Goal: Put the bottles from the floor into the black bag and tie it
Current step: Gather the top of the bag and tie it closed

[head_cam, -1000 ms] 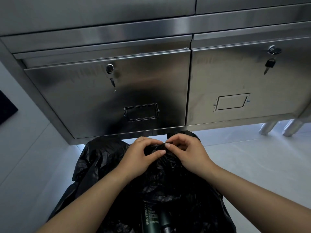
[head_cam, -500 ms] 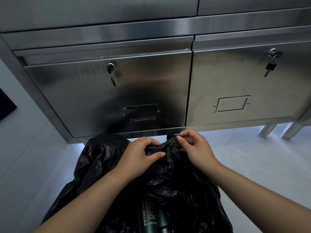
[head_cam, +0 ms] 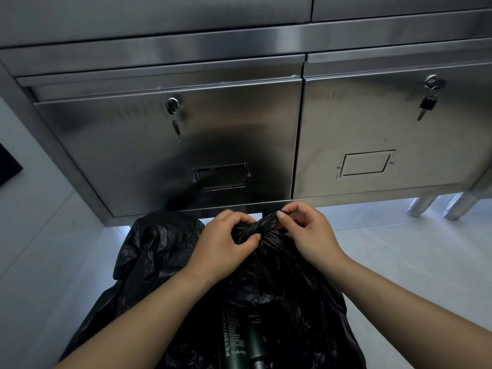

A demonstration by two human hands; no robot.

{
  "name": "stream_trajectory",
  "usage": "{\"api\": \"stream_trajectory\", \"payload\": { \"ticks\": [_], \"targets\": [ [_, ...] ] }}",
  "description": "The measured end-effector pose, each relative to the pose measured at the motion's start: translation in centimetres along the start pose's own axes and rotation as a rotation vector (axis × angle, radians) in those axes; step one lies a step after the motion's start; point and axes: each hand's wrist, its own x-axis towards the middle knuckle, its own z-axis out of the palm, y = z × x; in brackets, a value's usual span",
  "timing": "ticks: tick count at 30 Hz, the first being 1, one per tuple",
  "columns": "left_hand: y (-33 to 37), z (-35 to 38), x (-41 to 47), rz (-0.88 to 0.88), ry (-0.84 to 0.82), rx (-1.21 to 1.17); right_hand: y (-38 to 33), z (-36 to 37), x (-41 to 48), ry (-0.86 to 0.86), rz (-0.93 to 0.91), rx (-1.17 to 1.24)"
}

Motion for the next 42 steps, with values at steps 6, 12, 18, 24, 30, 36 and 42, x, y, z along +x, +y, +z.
{"api": "stream_trajectory", "payload": {
  "ticks": [6, 12, 18, 24, 30, 36, 42],
  "targets": [
    [-0.8, -0.5, 0.0, -0.031, 0.0, -0.099, 0.6, -0.2, -0.2, -0.096, -0.033, -0.077],
    [-0.8, -0.6, -0.1, -0.028, -0.019, -0.127, 0.2, 0.3, -0.9, -0.196, -0.137, -0.059],
    [-0.7, -0.4, -0.2, -0.028, -0.029, -0.109, 0.0, 0.1, -0.5, -0.104, -0.169, -0.12],
    [-0.6, -0.2, -0.3, -0.038, -0.105, -0.06, 0.3, 0.0, -0.2, -0.03, -0.127, -0.151],
    [-0.2, 0.7, -0.9, -0.016, -0.047, 0.015, 0.3, 0.2, 0.0, 0.013, -0.096, -0.073],
    [-0.2, 1.1, -0.9, 0.046, -0.025, 0.018, 0.4, 0.1, 0.2, 0.042, -0.083, -0.054],
    [-0.3, 0.5, -0.6, 0.084, -0.021, -0.055, 0.6, -0.2, 0.7, 0.053, -0.039, -0.02]
  ]
}}
